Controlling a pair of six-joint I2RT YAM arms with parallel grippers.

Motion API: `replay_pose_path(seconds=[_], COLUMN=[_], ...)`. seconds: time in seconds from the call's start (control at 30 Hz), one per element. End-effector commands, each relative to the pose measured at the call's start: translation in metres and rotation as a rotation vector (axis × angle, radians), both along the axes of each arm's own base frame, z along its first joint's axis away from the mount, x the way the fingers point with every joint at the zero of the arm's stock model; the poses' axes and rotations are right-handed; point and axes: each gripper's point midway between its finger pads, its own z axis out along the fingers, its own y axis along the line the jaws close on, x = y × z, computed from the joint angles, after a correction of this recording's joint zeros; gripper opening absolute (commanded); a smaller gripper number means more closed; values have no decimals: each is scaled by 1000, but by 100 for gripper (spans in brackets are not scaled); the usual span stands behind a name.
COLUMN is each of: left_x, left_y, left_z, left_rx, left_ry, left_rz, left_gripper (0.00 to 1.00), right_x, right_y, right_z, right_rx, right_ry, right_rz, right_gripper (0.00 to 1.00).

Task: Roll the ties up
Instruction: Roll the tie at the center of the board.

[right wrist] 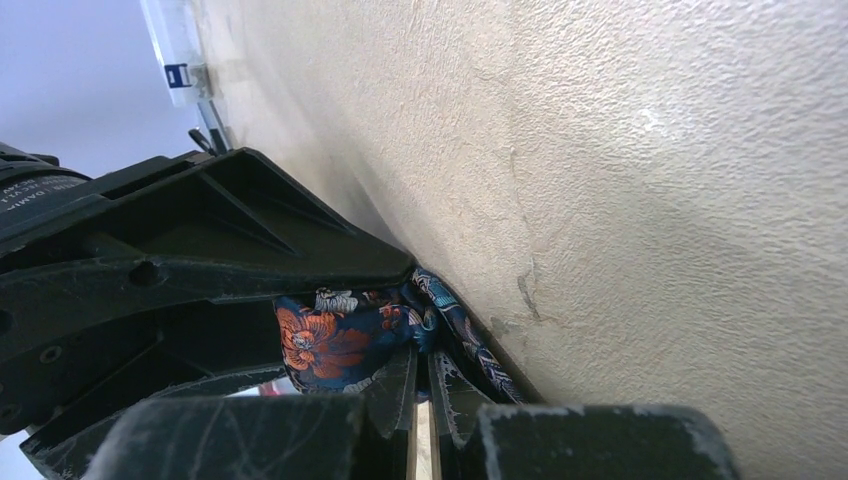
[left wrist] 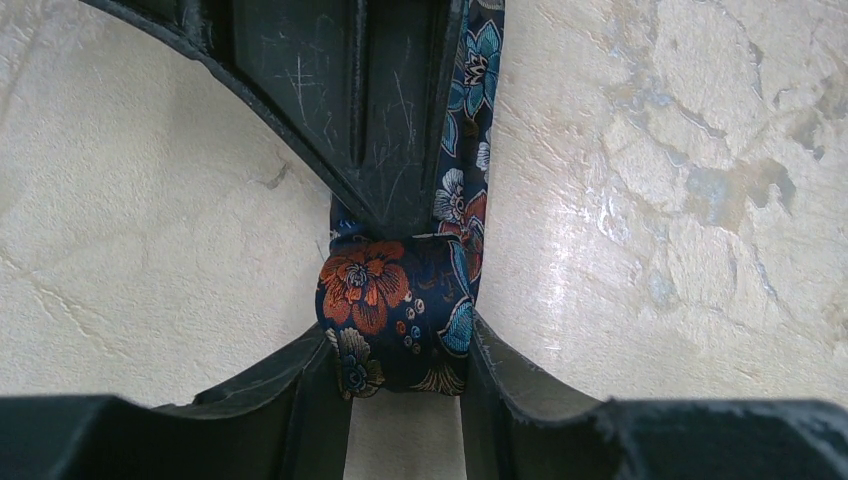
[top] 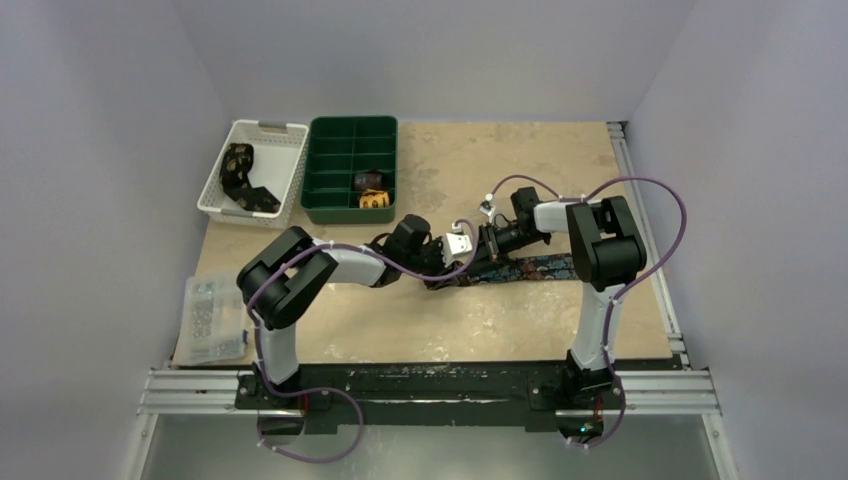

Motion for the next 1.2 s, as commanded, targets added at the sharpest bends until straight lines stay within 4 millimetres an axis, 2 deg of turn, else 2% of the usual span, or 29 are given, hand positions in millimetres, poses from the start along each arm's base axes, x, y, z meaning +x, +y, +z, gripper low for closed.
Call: replay_pose_path(seconds=[0.0,0.07,0.2,0.27,0.5,0.6,0.8,1.0,1.03,1.07,1.17], left_x=[8,5,-1,-5,-12,-13,-13,-15,-15,-15,-15], left_y=[-7,0,12,17,26,27,24,26,26,26,25], left_z=[12,7,-4,-9,-19,-21,-21,-22,-22,-23,-21], left_rx=[-2,40,133,173,281,297,309,329,330,332,329], left_ry=[-48,-47,-53,-48,-44,-35,-29,-14,-12,-11,-14], left_rz=[-31,-39,-63,-84,-124,-133,-160,-172,-171,-171,-171], left_gripper=[18,15,9,8,9,9,11,13,13,14,17], right_x=[5,5,12,13,4,3,-1,-7,-5,-4,-4], right_y=[-14,-12,-7,-8,-17,-8,10,14,14,14,13], right_z=[-21,-16,11,28,64,74,63,35,33,32,30], right_rx=[-136,-124,-66,-46,6,46,51,-17,-23,-23,-23], right_ry=[-91,-92,-126,-132,-119,-124,-90,-64,-67,-69,-81], right_rz=[26,36,60,68,55,39,27,43,40,38,42], right_gripper=[0,3,29,37,53,59,58,54,50,42,6])
